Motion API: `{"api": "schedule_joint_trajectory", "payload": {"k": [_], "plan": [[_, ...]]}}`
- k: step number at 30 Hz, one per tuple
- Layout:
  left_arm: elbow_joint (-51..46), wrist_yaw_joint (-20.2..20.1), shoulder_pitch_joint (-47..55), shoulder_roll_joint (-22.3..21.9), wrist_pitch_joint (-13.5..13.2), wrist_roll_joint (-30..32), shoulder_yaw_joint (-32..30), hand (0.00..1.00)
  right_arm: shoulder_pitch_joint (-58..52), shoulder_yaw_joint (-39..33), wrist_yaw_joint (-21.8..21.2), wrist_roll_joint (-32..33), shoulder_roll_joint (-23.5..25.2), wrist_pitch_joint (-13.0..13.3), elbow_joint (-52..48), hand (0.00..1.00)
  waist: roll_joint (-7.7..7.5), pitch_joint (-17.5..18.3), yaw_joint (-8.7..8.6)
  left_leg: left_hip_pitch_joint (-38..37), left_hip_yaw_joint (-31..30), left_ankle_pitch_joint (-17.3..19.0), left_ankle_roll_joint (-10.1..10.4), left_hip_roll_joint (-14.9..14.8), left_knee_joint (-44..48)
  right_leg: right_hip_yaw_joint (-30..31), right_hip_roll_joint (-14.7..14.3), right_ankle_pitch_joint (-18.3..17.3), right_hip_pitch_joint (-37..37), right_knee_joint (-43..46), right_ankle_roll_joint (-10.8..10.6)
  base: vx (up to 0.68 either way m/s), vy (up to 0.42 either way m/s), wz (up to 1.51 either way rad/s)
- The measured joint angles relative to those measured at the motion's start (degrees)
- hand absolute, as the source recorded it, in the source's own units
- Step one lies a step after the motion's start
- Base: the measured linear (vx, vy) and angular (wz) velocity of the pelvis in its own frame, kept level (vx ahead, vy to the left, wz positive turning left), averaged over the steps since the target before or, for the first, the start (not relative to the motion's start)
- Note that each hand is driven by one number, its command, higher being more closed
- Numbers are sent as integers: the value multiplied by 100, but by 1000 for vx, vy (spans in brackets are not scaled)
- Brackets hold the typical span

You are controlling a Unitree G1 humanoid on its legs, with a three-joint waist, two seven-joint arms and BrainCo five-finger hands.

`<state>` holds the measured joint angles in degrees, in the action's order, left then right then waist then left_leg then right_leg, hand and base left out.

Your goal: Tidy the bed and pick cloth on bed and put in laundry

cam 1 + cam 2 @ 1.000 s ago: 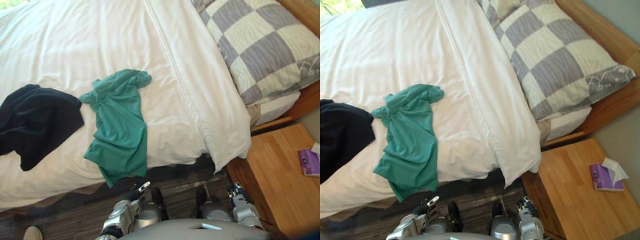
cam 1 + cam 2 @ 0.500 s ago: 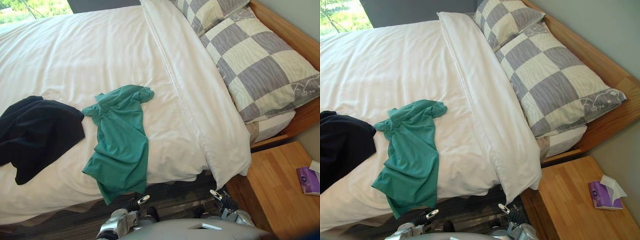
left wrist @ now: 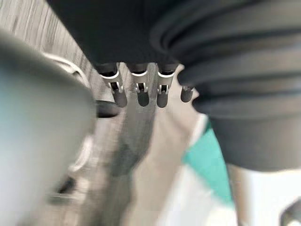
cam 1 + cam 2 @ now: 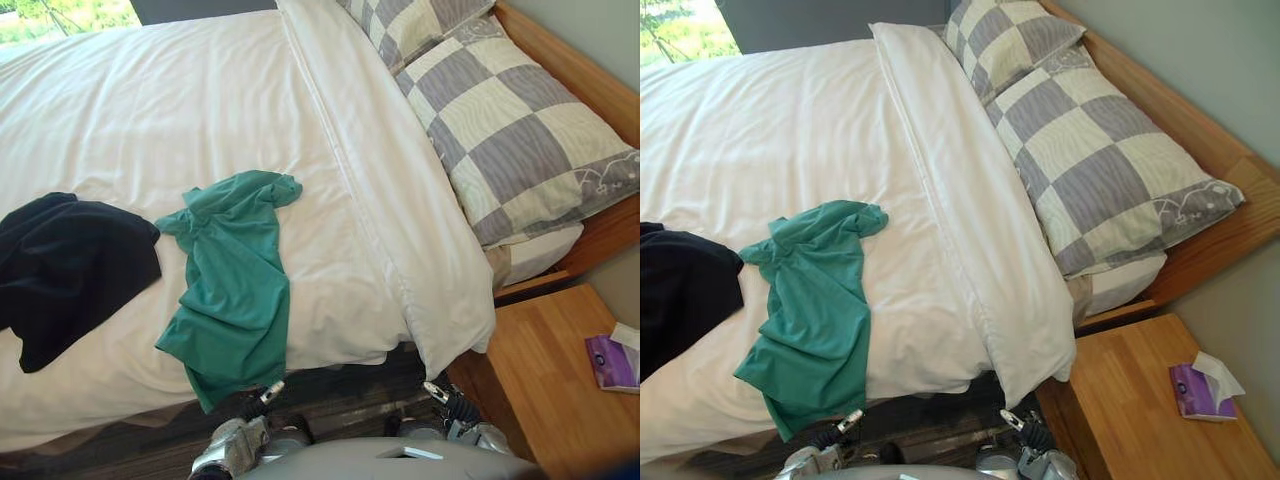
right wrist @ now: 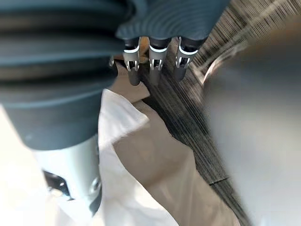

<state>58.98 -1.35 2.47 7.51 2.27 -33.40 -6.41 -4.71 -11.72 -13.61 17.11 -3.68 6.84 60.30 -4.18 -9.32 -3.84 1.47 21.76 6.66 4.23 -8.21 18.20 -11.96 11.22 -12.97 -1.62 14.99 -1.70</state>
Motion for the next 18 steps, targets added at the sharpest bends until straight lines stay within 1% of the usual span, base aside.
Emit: {"api": "schedule_joint_trajectory", "payload": {"k": [1, 2, 3, 4, 5, 6, 7, 8, 9, 10, 11, 12, 13, 14, 15, 16, 17, 18], "plan": [[-61, 13, -9, -75, -116, -245, 33, 0, -19, -8, -1, -54, -202, 74, -71, 0, 64, -15, 19, 229, -121, 267, 4, -461, 756, -133, 101, -147, 117, 306, -34, -78, -5, 13], [-74, 24, -29, -173, -167, -401, 121, 0, 1, -12, -1, -52, -481, 121, -79, 0, 269, -40, -18, 345, -464, 291, 34, -805, 1074, -253, 224, -229, 198, 563, -150, -70, 74, 13], [-75, 20, -80, -227, -157, -433, 192, 0, 36, -10, 0, -52, -606, 132, -76, 0, 342, -22, -31, 372, -596, 279, 56, -892, 1090, -302, 307, -274, 254, 682, -225, -26, 195, 26], [-93, -6, -158, -342, -165, -437, 346, 0, 42, -10, 3, -52, -771, 139, -51, 0, 446, -38, -43, 339, -863, 210, 199, -1007, 894, -309, 480, -349, 303, 889, -354, -16, 294, 42], [-99, -22, -199, -471, -158, -437, 504, 0, 44, -14, 5, -50, -827, 139, -3, 0, 519, -44, -75, 224, -1038, 101, 555, -1014, 477, -380, 639, -367, 305, 987, -503, -8, 331, 51], [-99, -21, -202, -517, -128, -427, 579, 0, 42, -19, 5, -37, -822, 132, 21, 0, 546, -45, -94, 143, -1064, 30, 718, -1000, 246, -427, 687, -337, 278, 975, -572, -36, 419, 64], [-94, 3, -201, -537, -17, -403, 752, 0, 49, -20, 4, -6, -739, 87, 37, 0, 586, -56, -131, -3, -1111, -170, 911, -922, -245, -508, 730, -217, 184, 844, -768, -43, 597, 54], [-132, 12, -213, -416, 81, -269, 812, 0, 59, -34, 7, 69, -556, 75, 94, 0, 483, -66, -51, -213, -962, -106, 881, -767, -658, -524, 848, -37, 144, 747, -892, -35, 512, 42], [-143, 23, -263, -291, 99, -143, 847, 0, 105, -5, -27, 88, -364, 69, 133, 0, 297, -125, 5, -258, -890, -253, 897, -587, -767, -474, 994, 155, 136, 672, -875, -95, 540, 11], [-144, 51, -238, -162, 103, 64, 854, 0, 110, 174, -204, 88, -118, 86, 132, 0, 192, -41, 124, -251, -805, -337, 768, -465, -1052, -547, 969, 688, 224, 380, -721, -95, 288, -6], [-147, 50, -222, -82, 110, 134, 851, 0, 116, 257, -236, 90, -16, 169, 94, 0, 171, -20, 154, -235, -784, -381, 691, -469, -1157, -628, 905, 888, 203, 190, -655, -120, 383, -2], [-143, 44, -218, 65, 160, 222, 852, 0, 154, 416, -354, 125, 99, 199, -47, 0, 155, -12, 161, -219, -803, -448, 504, -477, -1346, -632, 615, 937, 149, -16, -759, -55, 217, 17], [-139, 44, -182, 125, 254, 376, 852, 0, 138, 511, -436, 140, 127, 213, -168, 0, 157, -12, 156, -221, -843, -541, 368, -459, -1560, -611, 248, 873, 90, -152, -797, -40, 182, 24], [-132, 44, -162, 128, 286, 445, 853, 0, 122, 535, -442, 168, 126, 214, -215, 0, 157, -12, 156, -226, -865, -584, 309, -392, -1659, -603, 71, 793, 53, -217, -756, -15, 137, 26], [-73, 50, -160, 101, 333, 616, 853, 0, 134, 535, -447, 173, 120, 248, -319, 0, 158, -10, 154, -233, -930, -650, 194, -223, -1826, -587, -188, 514, -12, -408, -537, -3, 109, 20], [-16, 51, -191, 86, 330, 726, 852, 0, 146, 544, -462, 166, 100, 296, -333, 0, 136, 6, 140, -243, -943, -725, 111, -13, -1959, -579, -271, 306, -139, -646, -294, -1, 92, 16], [42, 49, -202, 53, 321, 726, 850, 0, 149, 547, -471, 163, 70, 299, -321, 0, 141, 33, 131, -270, -942, -788, 124, 81, -2031, -544, -254, 310, -189, -760, -299, 4, 92, 11], [118, 50, -165, -9, 320, 707, 850, 0, 105, 559, -482, 49, 45, 300, -287, 0, 265, 79, 134, -340, -912, -918, 110, 140, -2225, -502, -250, 376, -203, -859, -301, 37, 87, -4]]}}
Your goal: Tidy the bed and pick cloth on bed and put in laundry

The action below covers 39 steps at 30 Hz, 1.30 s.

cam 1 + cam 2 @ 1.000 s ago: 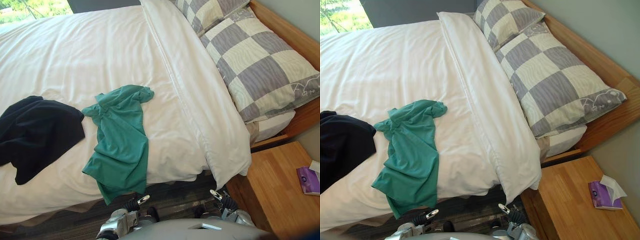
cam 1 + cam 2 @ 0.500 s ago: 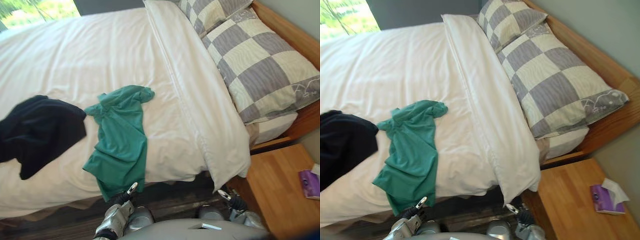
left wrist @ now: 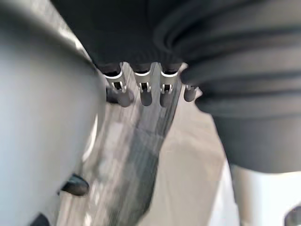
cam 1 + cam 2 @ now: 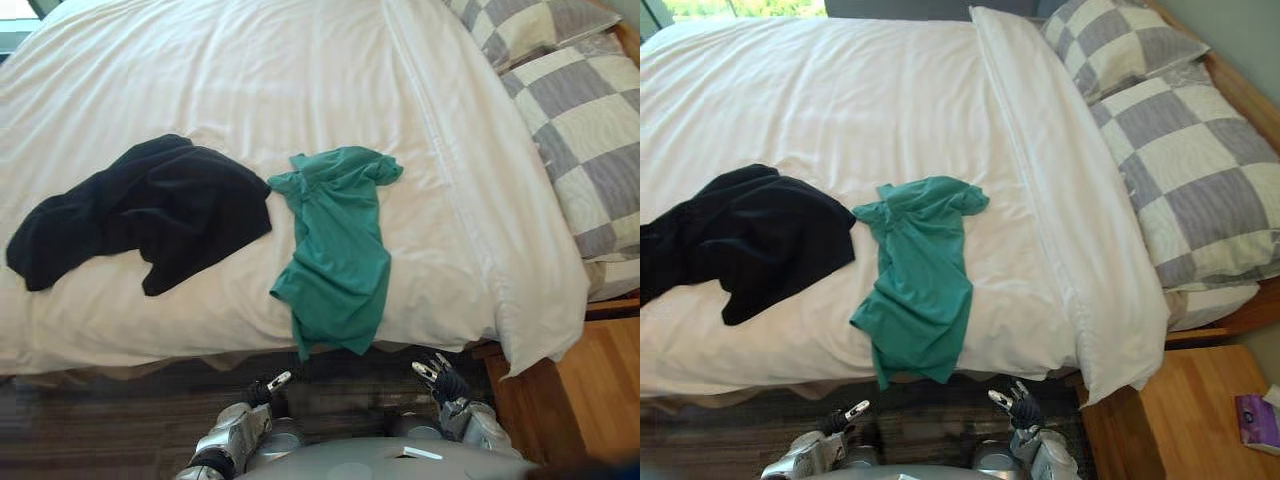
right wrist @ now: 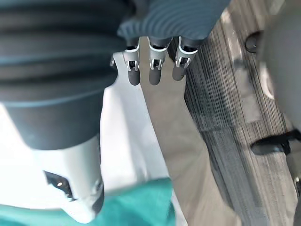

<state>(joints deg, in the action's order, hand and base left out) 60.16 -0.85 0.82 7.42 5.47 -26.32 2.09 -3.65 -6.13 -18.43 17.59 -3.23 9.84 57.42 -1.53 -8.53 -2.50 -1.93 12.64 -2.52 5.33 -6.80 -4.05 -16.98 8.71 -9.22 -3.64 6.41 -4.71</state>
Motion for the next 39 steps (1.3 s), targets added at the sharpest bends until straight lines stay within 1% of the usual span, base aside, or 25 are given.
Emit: {"api": "schedule_joint_trajectory", "payload": {"k": [1, 2, 6, 8, 10, 12, 13, 14, 15, 17, 18, 20, 21, 22, 23, 24, 25, 26, 27, 28, 30, 31, 32, 33, 39], "plan": [[0, 2, 61, -13, -28, -5, -11, 0, -43, 71, -14, -145, -7, -1, 31, 0, 80, 5, 15, -146, 90, -82, -6, 24, -156, 47, -1, 45, -80, -73, 5, 47, 82, -9], [2, -2, 91, -13, -62, -11, -12, 0, -39, 115, -28, -176, -49, 9, 51, 0, 97, 12, 25, -185, 100, -80, -5, 28, -156, 66, 0, 54, -117, -87, 6, 61, 37, -11], [-44, -167, 224, -6, -330, -402, -102, 0, 147, 372, 52, -278, -149, -117, 354, 0, 96, 7, 47, -299, 188, -36, 7, 22, -100, 209, 12, 62, -219, -79, 5, 6, 18, -6], [-191, -316, 153, -1, -417, -711, -163, 0, 402, 463, 196, -318, -272, -161, 443, 0, 111, -220, 48, 419, 217, 474, -26, -36, 1166, 304, 160, 74, 69, 158, -27, -98, 49, -16], [-339, -386, 137, -32, -524, -869, -159, 0, 485, 502, 416, -311, -421, -192, 449, 0, 221, -429, 76, 831, 255, 743, 33, -170, 2059, 372, 194, 66, 175, 309, -61, -154, 69, -12], [-392, -385, 130, -39, -570, -899, -133, 0, 422, 534, 604, -260, -510, -228, 474, 0, 227, -461, 133, 888, 218, 755, 43, -151, 2217, 426, 356, 2, 243, 489, -91, -146, 123, -2], [-381, -377, 152, -44, -595, -904, -125, 0, 350, 504, 654, -246, -557, -228, 460, 0, 152, -463, 132, 791, 113, 774, 24, -31, 2011, 406, 514, -61, 310, 629, -100, -143, 182, 9], [-387, -372, 137, -41, -597, -907, -154, 0, 305, 419, 654, -257, -564, -229, 456, 0, 113, -476, 124, 807, 76, 1011, -217, -52, 2290, 353, 638, -80, 365, 735, -116, -120, 154, 9], [-391, -351, 108, -41, -593, -903, -167, 0, 299, 370, 652, -266, -592, -230, 439, 0, 116, -473, 110, 830, 77, 1146, -238, -146, 2596, 358, 683, -58, 384, 797, -153, -117, 148, 4], [-427, -241, 131, -32, -565, -877, -229, 0, 246, 204, 636, -337, -697, -185, 345, 0, 97, -468, 0, 832, -76, 1416, -186, -685, 3628, 349, 949, 34, 411, 947, -316, -133, 279, 11], [-427, -218, 92, -42, -550, -842, -207, 0, 255, 204, 632, -395, -716, -164, 340, 0, 104, -463, -5, 818, -177, 1422, -178, -827, 3712, 364, 1011, 84, 423, 976, -405, -129, 433, 27], [-411, -113, -56, -115, -365, -789, 13, 0, 268, 218, 572, -843, -724, -51, 314, 0, 163, -422, -17, 682, -506, 1286, -12, -1039, 3336, 337, 1200, 251, 522, 998, -705, -99, 435, 30], [-338, -88, -153, -210, -266, -774, 189, 0, 272, 230, 473, -1186, -696, 62, 319, 0, 221, -387, -11, 513, -595, 1655, 597, -879, 2927, 345, 1348, 456, 523, 885, -918, -140, 574, 41], [-287, -7, -299, -105, -173, -643, 387, 0, 321, 266, 388, -1380, -490, 106, 401, 0, -65, -427, 41, 554, -522, 1772, 589, -624, 2893, 365, 1594, 880, 468, 635, -860, -197, 667, 20], [-287, 134, -308, 5, -116, -599, 436, 0, 372, 527, 236, -1474, -299, 157, 434, 0, -141, -384, 220, 497, -486, 1751, 507, -497, 2812, 321, 1585, 1501, 471, 408, -492, -172, 532, 4], [-256, 198, -294, 81, -93, -555, 442, 0, 374, 702, 170, -1503, -216, 214, 431, 0, -116, -356, 288, 485, -440, 1708, 438, -504, 2741, 242, 1549, 1709, 476, 349, -311, -189, 407, -13], [-244, 316, -233, 199, -61, -509, 443, 0, 376, 954, 68, -1506, -104, 326, 395, 0, -185, -265, 315, 421, -403, 1575, 313, -514, 2473, 45, 1468, 1748, 508, 397, -120, -147, 278, 23], [-212, 383, -124, 300, -74, -345, 442, 0, 382, 1226, -66, -1508, 4, 496, 237, 0, -253, -152, 325, 268, -405, 1200, 164, -394, 1820, -105, 1151, 1433, 513, 571, -129, -122, 213, 38], [-201, 383, -131, 299, -82, -309, 446, 0, 376, 1271, -112, -1501, 8, 547, 189, 0, -225, -122, 307, 255, -457, 1074, 127, -354, 1608, -122, 973, 1294, 521, 628, -137, -96, 176, 63], [-152, 379, -74, 259, -97, -155, 498, 0, 377, 1305, -163, -1474, -11, 564, 153, 0, -143, -66, 257, 290, -605, 840, 54, -260, 1257, -124, 588, 882, 537, 706, -132, -55, 110, 54], [-56, 376, -49, 219, -153, 17, 512, 0, 370, 1326, -173, -1252, -19, 545, 88, 0, -116, -29, 232, 303, -740, 650, -53, -97, 977, -95, 221, 344, 521, 739, -108, -30, 89, 45], [-34, 376, -8, 221, -207, 102, 498, 0, 361, 1360, -193, -1126, -10, 517, 92, 0, -152, 3, 249, 311, -814, 513, -72, 83, 818, -69, 61, -22, 449, 537, 12, -37, 64, 42], [-31, 372, 1, 165, -253, 117, 507, 0, 349, 1346, -209, -984, -73, 450, 98, 0, -56, 10, 217, 301, -918, 375, -62, 167, 709, 68, -20, 14, 342, 320, 64, -36, 25, 29], [-26, 123, 225, 0, -479, 124, 342, 0, 344, 1088, 12, -473, -157, -21, 440, 0, 44, 154, 189, -272, -1021, -18, -73, 259, -151, -35, -59, 253, -105, -248, -52, -19, 4, 18], [-25, 125, 222, 0, -479, 122, 343, 0, 324, 1089, 12, -472, -157, -28, 452, 0, 36, 145, 175, -303, -965, -13, -72, 254, -152, 16, -60, 253, -106, -251, -53, 0, 0, -4]]}}
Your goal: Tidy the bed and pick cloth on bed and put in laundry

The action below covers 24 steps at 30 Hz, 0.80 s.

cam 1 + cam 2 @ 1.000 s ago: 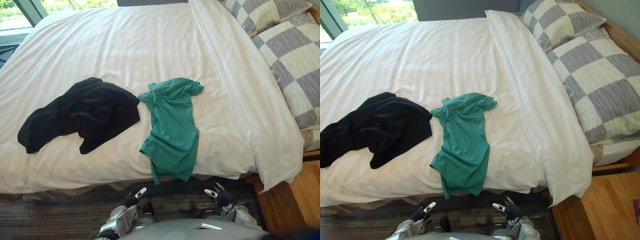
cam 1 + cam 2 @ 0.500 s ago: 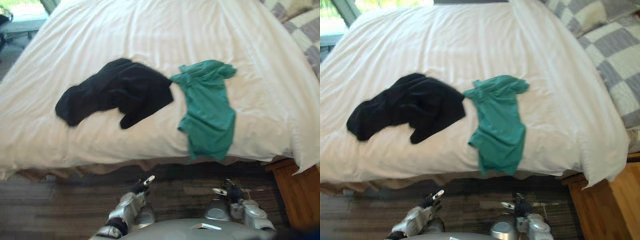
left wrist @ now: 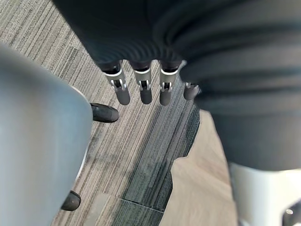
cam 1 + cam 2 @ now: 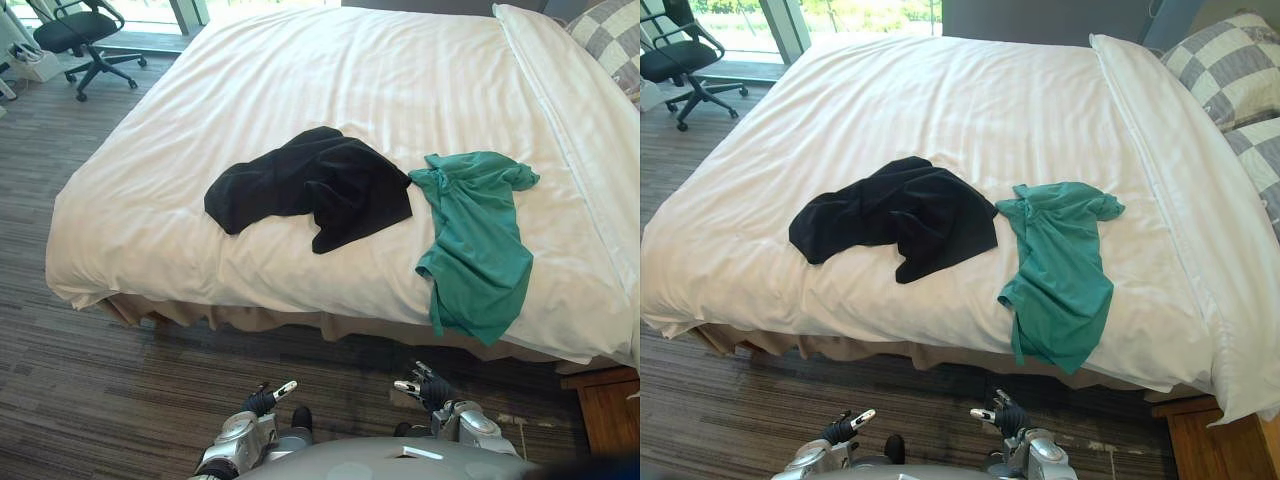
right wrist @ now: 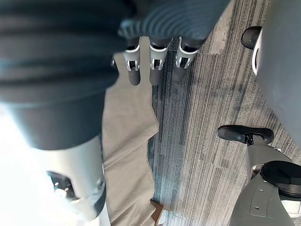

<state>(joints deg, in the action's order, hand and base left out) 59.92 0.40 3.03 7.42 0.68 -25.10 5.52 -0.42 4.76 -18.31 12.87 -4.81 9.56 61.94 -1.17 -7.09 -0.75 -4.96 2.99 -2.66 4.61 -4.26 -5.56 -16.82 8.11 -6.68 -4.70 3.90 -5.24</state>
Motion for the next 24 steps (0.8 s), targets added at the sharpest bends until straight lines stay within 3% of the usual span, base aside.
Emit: {"api": "schedule_joint_trajectory", "payload": {"k": [4, 7, 9, 12, 16, 19, 22, 24], "plan": [[4, 180, 0, 1, 2, -169, -5, 0, -11, -79, 69, 356, 13, -145, 11, 0, -17, -9, -65, -132, 125, 3, 2, -2, -3, -9, 7, 19, -170, -58, -27, 7, 3, -6], [146, 715, 2, -13, -205, -1114, -251, 0, -124, -496, 260, 799, 40, -463, 34, 0, -83, 2, -187, -327, 258, 2, 3, 15, -9, -180, 35, 28, -476, -190, -40, -16, 1, 17], [288, 1302, -62, -97, -556, -2324, -871, 0, -373, -1315, 625, 1378, 75, -729, 111, 0, -132, 53, -189, -410, 621, -3, 5, 16, -37, -237, 82, 27, -618, -222, -48, -55, 22, 0], [468, 2046, 10, 77, -1167, -3582, -1991, 0, -623, -2553, 1253, 1999, -57, -777, 107, 0, -143, 75, -274, -415, 775, -42, 8, 24, -43, -262, 62, 24, -687, -216, -52, -55, -5, 3], [440, 2365, 204, 664, -1720, -4424, -3585, 0, -851, -3875, 1614, 2001, -669, -370, -34, 0, -92, 88, -300, -395, 810, -47, 22, 8, -50, -287, 58, 30, -672, -202, -50, -58, -3, 1], [288, 2398, 408, 1128, -1918, -4562, -4699, 0, -845, -4515, 1601, 1955, -1229, 34, -755, 0, -12, 142, -315, -359, 1017, 52, 39, -73, -51, -272, 39, 89, -641, -288, -47, -50, -1, -5], [-248, 2397, 523, 1400, -2008, -4412, -5087, 0, -832, -4642, 1413, 1940, -1699, 398, -1471, 0, 40, 286, -327, -192, 1383, 5, 66, -137, -50, -330, 25, 131, -540, -362, -38, -1, 0, 15], [-823, 2354, 524, 1670, -2030, -3858, -5106, 0, -718, -4487, 1235, 1703, -1934, 675, -2063, 0, 15, 312, -301, -193, 1455, -24, 85, -166, -49, -383, 16, 124, -558, -372, -34, 25, -2, 14]]}}
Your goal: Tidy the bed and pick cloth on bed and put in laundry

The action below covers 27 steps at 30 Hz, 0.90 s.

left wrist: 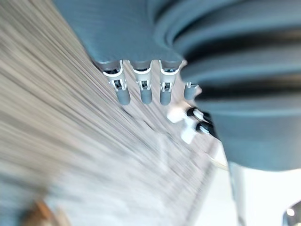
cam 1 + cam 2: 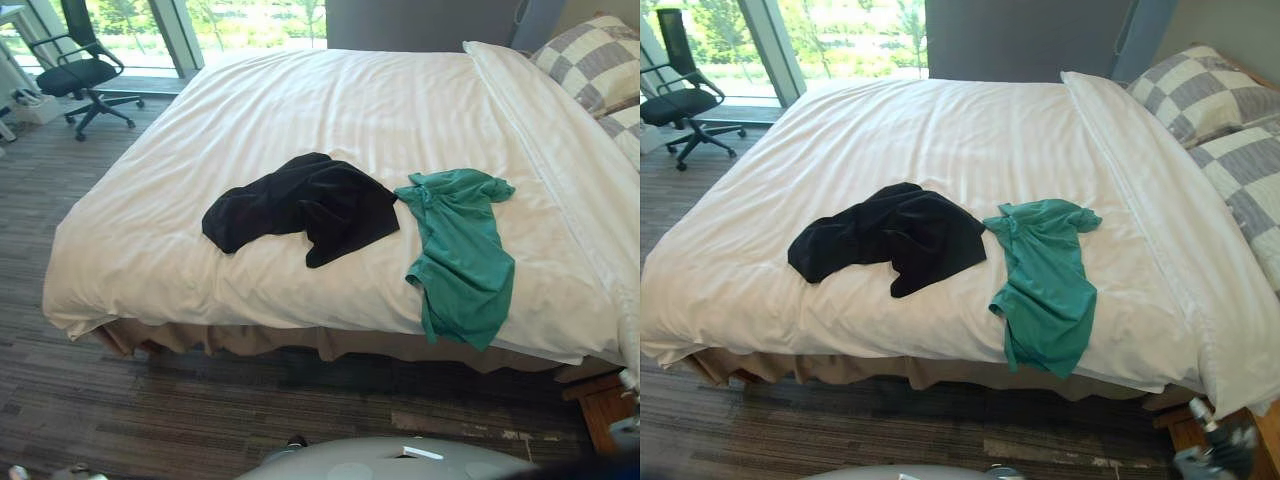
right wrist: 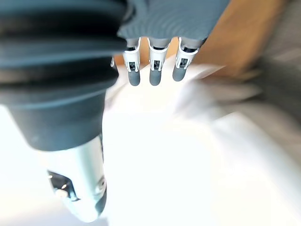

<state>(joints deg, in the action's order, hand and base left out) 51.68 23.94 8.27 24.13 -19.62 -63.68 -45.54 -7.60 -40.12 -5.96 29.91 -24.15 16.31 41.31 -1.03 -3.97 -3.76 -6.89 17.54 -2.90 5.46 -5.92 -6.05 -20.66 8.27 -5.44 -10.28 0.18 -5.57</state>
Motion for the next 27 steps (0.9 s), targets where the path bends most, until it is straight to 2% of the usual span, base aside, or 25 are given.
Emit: {"api": "schedule_joint_trajectory", "payload": {"k": [1, 3, 4, 5, 6, 10, 11, 14, 15, 20, 24, 25, 27], "plan": [[-168, -20, -2, 94, -1, 146, 13, 0, 66, 90, -52, -55, -54, 51, -129, 0, -12, 9, 2, -2, 4, -4, 6, -7, 0, -5, -8, -4, 5, -6, 6, 0, 0, 0], [-849, -251, -87, 551, -12, 713, 233, 0, 370, 521, -240, -365, -264, 221, -524, 0, -55, 41, 19, 17, 20, -27, 39, -22, 2, -9, -26, -15, 6, -7, 21, 55, -13, 0], [-1016, -383, -136, 658, -12, 760, 317, 0, 414, 628, -258, -484, -320, 236, -627, 0, -101, 71, 24, 24, 21, -34, 30, -22, 3, -8, -26, -15, 11, -2, 20, 79, -5, 4], [-1326, -698, -258, 842, -11, 1005, 492, 0, 488, 879, -312, -759, -439, 287, -769, 0, -66, 104, 34, 81, 21, -64, -7, -13, 4, -8, -22, -19, 57, -2, 26, 104, 6, 3], [-1621, -942, -397, 1016, 0, 1406, 710, 0, 596, 1172, -377, -955, -557, 289, -886, 0, -139, 189, 40, 113, 47, -89, -19, -2, 8, 5, -14, -19, 101, 1, 27, 106, 13, 1], [-1914, -1405, -1163, 1435, 88, 2628, 1549, 0, 1037, 2107, -527, -1355, -865, 284, -880, 0, -114, 186, 98, 81, 122, -117, -43, 17, 42, 42, 2, -19, 97, 0, 28, 79, 17, 0], [-1918, -1503, -1418, 1543, 219, 3000, 1851, 0, 1204, 2377, -534, -1400, -871, 283, -878, 0, -98, 176, 96, 62, 174, -126, -41, 13, 42, 78, -5, -18, 93, 2, 29, 24, 1, -13], [-1921, -1542, -1893, 1652, 554, 3691, 2567, 0, 1546, 2939, -562, -1505, -887, 277, -878, 0, -6, 126, 91, -7, 287, -127, -41, -3, 41, 184, -8, -20, 92, 17, 35, 2, -5, -18], [-1916, -1541, -2194, 1666, 730, 4010, 2940, 0, 1717, 3250, -613, -1563, -941, 218, -877, 0, 69, 77, 92, -4, 350, -129, -42, -15, 41, 258, -12, -29, 157, 60, 51, -32, -5, -21], [-1857, -1523, -3015, 1675, 1169, 4528, 3639, 0, 1982, 3648, -630, -1724, -975, -23, -878, 0, 171, -11, 10, 206, 409, -256, -65, -40, 40, 391, -25, -28, 477, 190, 97, -45, -13, -11], [-1326, -1464, -3978, 1730, 1520, 4786, 4077, 0, 2320, 3677, -637, -1699, -974, -354, -902, 0, 217, -332, -55, 507, 525, -416, -78, -156, 43, 571, -126, 79, 921, 317, 243, -107, -30, -17], [-1106, -1374, -4329, 1801, 1620, 5041, 4275, 0, 2498, 3687, -694, -1547, -974, -481, -961, 0, 242, -523, -113, 621, 564, -464, -89, -208, 44, 645, -170, 100, 1133, 422, 265, -133, -27, -23], [-907, -1211, -4594, 1904, 1681, 5465, 4392, 0, 2637, 3686, -774, -1327, -975, -566, -1165, 0, 267, -731, -223, 757, 621, -536, -100, -244, 46, 767, -190, 107, 1419, 603, 279, -142, -24, -27]]}}
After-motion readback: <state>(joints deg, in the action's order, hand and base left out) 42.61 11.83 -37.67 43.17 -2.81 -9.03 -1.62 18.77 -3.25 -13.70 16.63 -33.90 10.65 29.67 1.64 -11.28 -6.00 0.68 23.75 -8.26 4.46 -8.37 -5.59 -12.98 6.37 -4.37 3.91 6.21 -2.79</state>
